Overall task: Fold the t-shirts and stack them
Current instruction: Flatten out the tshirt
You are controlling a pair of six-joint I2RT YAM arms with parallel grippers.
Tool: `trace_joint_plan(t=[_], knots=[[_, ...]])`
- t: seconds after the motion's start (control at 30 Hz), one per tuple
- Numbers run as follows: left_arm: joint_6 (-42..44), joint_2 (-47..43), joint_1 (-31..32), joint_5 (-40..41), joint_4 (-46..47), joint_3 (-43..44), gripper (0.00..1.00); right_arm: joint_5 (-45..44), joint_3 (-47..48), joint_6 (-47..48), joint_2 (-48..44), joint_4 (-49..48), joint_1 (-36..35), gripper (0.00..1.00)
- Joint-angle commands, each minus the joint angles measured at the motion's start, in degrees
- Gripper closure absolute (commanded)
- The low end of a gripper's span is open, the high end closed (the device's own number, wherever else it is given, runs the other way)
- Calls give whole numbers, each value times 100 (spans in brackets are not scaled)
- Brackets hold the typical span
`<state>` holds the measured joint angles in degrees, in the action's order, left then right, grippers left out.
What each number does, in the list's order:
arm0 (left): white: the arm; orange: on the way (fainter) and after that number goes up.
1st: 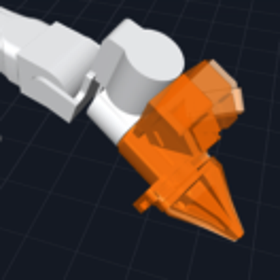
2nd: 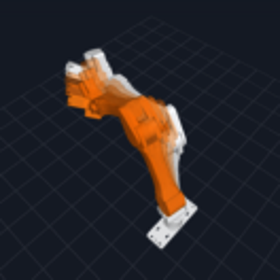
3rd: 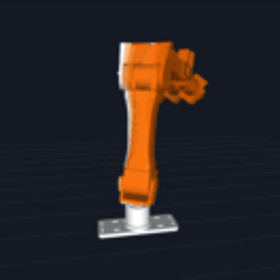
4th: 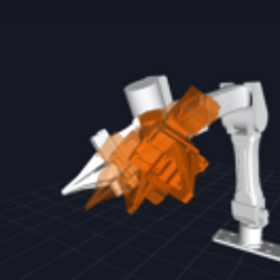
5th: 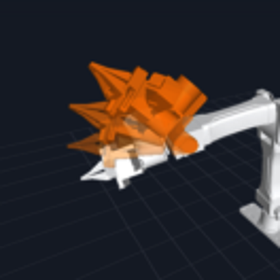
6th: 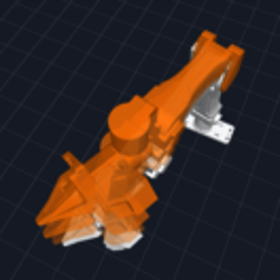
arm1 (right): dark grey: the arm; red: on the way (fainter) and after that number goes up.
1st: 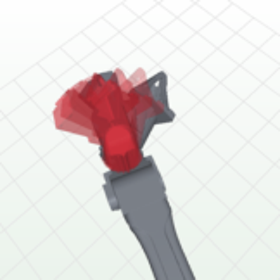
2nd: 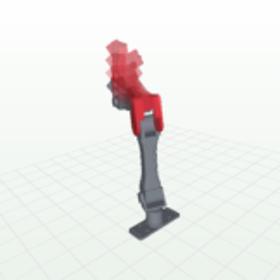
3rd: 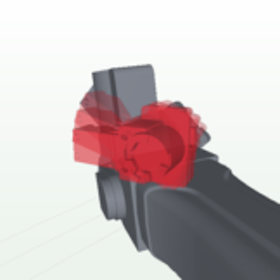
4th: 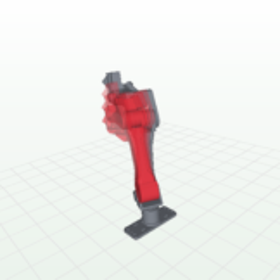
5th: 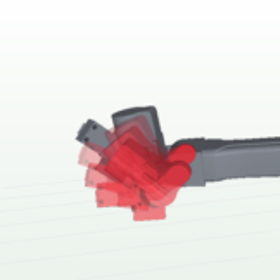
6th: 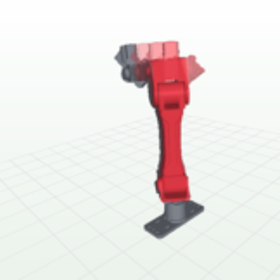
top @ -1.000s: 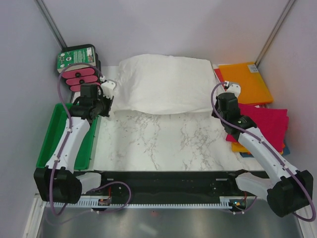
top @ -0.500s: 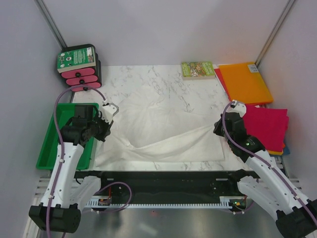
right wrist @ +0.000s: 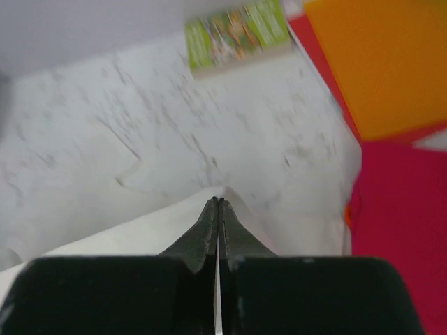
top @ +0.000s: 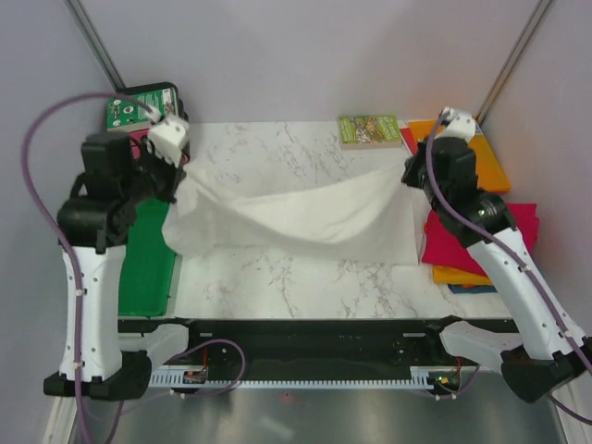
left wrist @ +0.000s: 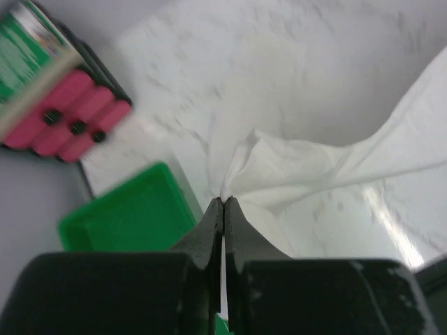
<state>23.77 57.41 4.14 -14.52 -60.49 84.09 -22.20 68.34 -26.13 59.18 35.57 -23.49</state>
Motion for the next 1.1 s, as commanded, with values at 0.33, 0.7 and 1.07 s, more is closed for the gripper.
trace_joint_plan(t=[0.33, 0.7, 1.07], knots=[[-1463, 413, -19, 582, 1057, 4503, 98, 146, 4136, 908, 359, 187, -68, 100], [-1375, -494, -19, 907, 820, 4441, 98, 330, 4470, 803, 208, 407, -68, 100], [-1068, 654, -19, 600, 1961, 2771, 98, -171, 2949, 899, 1234, -761, 10, 100]])
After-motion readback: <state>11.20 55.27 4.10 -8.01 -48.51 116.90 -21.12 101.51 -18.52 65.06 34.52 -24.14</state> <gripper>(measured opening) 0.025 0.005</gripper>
